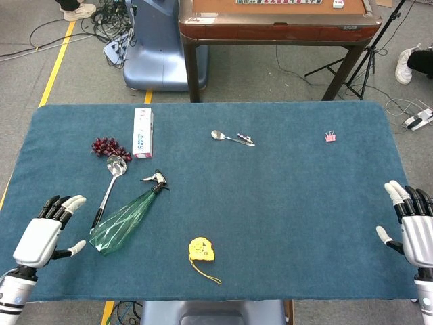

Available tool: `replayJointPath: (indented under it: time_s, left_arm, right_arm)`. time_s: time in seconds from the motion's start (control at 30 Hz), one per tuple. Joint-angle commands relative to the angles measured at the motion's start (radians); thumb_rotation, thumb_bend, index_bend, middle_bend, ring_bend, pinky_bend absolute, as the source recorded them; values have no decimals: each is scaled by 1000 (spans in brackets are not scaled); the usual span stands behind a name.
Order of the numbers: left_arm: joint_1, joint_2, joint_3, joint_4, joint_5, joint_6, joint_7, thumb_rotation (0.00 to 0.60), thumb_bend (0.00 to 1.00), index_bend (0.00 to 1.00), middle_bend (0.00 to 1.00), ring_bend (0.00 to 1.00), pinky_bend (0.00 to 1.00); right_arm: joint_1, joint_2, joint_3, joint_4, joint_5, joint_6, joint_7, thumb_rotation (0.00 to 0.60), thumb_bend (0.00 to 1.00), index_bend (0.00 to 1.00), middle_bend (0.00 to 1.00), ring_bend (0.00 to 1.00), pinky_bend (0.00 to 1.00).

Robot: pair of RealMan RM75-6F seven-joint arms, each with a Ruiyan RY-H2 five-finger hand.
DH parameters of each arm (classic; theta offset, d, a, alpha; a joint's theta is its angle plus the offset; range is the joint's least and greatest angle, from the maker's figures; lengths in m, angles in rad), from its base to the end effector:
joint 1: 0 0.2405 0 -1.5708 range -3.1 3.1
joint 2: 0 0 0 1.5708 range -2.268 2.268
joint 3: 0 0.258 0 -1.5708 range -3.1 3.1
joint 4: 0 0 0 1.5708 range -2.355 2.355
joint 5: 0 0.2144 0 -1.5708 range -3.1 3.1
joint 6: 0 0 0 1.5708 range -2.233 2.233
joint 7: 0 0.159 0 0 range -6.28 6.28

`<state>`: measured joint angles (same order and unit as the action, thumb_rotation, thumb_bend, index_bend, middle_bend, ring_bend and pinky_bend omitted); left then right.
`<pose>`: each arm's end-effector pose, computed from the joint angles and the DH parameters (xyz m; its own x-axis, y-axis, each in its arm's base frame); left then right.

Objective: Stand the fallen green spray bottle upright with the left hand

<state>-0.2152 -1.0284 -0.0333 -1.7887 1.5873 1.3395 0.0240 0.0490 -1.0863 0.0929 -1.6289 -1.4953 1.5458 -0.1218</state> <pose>-0.2542 0.2222 0.1396 0.3744 0.1196 0.9195 0.9117 -0.2284 -0.3415 -0.3131 -0.1937 0.1807 0.5150 0.0841 0.8531 -0.8571 0.0355 0.5139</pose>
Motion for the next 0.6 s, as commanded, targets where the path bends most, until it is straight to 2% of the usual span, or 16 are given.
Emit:
replayJointPath:
  time_s: [0.03,0.37,0.6]
  left_arm:
    - [-23,-6,7,-12,24,-26,-1,600,227,109,114,99,31]
    - [-86,-18,16,-50,55,-100,11,600,227,63,114,80,31]
    - [-116,-37,19,-63,27,-155,68,600,210,15,101,74,31]
  right_arm:
    - [1,2,0,-3,-1,0,-2,600,204,96,121,67,107]
    - [-1,7,0,-10,0,0,-1,600,204,96,121,67,107]
    - [-2,7,-1,-8,1,-1,4,600,204,96,121,67,107]
